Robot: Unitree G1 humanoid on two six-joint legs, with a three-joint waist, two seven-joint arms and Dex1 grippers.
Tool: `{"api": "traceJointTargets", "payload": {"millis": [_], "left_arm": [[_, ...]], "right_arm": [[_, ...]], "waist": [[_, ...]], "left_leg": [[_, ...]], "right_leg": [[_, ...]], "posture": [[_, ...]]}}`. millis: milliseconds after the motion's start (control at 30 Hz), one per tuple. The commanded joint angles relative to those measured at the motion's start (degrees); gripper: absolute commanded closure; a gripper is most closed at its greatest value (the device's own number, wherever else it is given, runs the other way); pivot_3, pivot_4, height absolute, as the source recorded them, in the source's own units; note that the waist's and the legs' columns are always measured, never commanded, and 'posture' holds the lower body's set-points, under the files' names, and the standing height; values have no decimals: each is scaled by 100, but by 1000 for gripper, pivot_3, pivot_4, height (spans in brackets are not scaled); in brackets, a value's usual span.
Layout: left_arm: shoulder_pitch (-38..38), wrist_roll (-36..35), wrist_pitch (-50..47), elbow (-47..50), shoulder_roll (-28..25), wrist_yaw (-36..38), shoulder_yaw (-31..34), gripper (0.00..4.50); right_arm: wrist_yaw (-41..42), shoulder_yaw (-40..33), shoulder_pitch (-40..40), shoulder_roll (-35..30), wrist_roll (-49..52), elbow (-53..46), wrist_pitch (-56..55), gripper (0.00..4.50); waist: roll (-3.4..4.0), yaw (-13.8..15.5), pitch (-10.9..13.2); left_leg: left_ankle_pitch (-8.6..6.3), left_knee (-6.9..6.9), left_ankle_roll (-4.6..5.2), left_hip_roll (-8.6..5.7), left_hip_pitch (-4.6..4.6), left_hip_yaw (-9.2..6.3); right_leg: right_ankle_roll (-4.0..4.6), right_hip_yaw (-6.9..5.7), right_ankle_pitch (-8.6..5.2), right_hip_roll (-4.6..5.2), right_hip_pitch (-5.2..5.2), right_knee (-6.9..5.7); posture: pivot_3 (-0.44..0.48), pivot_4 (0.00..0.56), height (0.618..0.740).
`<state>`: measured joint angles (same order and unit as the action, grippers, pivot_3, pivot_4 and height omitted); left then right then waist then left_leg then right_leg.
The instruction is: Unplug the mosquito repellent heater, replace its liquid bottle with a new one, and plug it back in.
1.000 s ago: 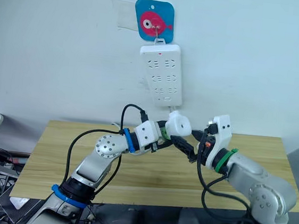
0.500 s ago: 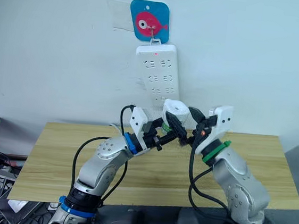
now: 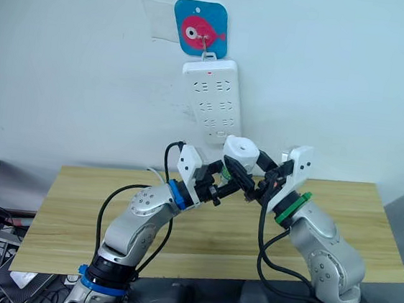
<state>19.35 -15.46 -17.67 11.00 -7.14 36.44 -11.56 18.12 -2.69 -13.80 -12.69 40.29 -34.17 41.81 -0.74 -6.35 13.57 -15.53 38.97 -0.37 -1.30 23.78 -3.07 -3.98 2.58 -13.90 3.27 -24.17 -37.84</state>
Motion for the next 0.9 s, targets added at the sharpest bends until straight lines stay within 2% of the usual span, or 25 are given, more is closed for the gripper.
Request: {"api": "traceJointTargets", "payload": {"millis": [33, 167, 233, 267, 400, 533, 633, 900], "left_arm": [[18, -118, 70, 465, 6, 48, -117, 2183], [-27, -94, 65, 467, -77, 33, -91, 2183], [-81, -132, 47, 497, -173, 55, -7, 1471], [-126, -254, -43, 556, -252, 116, 74, 1262], [-212, -1178, -580, 898, -976, 600, 936, 39], [135, -1475, -813, 594, -1752, 923, 1480, 0], [618, -1484, -711, -148, -2183, 1372, 1636, 0], [1952, -979, 170, -2273, -2272, 2288, 1357, 0]], "right_arm": [[-81, -74, 45, -60, 109, -183, -17, 1407], [-180, -134, 66, -65, 158, -170, -61, 1407], [-225, -162, 77, -80, 104, -157, -135, 1407], [-214, -177, 73, -111, 61, -149, -184, 1407], [-140, -308, 51, -361, -239, -69, -479, 1407], [18, -252, 81, -522, -363, -59, -651, 1407], [123, -171, 50, -536, -345, -16, -694, 1407], [164, -101, -48, -456, -286, 150, -714, 1407]], "waist": [[0, 0, 0], [0, 0, 0], [0, 0, 0], [0, 0, 0], [1, -12, 0], [1, -2, 0], [1, 8, 0], [0, 6, 1]], "left_leg": [[0, 0, 0, 0, 0, 0], [0, 0, 0, 0, 0, 0], [0, 0, 0, 0, 0, 0], [0, 0, 0, 0, 0, 0], [0, 0, 0, 3, -1, 0], [0, 0, 0, 8, -2, -4], [0, 1, 0, 4, -2, -3], [1, 1, -1, 3, -2, -1]], "right_leg": [[0, 0, 0, 0, 0, 0], [0, 0, 0, 0, 0, 0], [0, 0, 0, 0, 0, 0], [0, 0, 0, 0, 0, 0], [0, 0, 0, -2, -2, -1], [3, -4, -2, -9, -1, -3], [2, -4, -2, -7, 2, 0], [3, -5, -2, -7, -1, 0]], "posture": [[-192, 214, 740], [-189, 214, 740], [-192, 211, 740], [-192, 211, 740], [-192, 211, 740], [-195, 211, 740], [-188, 208, 740], [-194, 212, 740]]}}
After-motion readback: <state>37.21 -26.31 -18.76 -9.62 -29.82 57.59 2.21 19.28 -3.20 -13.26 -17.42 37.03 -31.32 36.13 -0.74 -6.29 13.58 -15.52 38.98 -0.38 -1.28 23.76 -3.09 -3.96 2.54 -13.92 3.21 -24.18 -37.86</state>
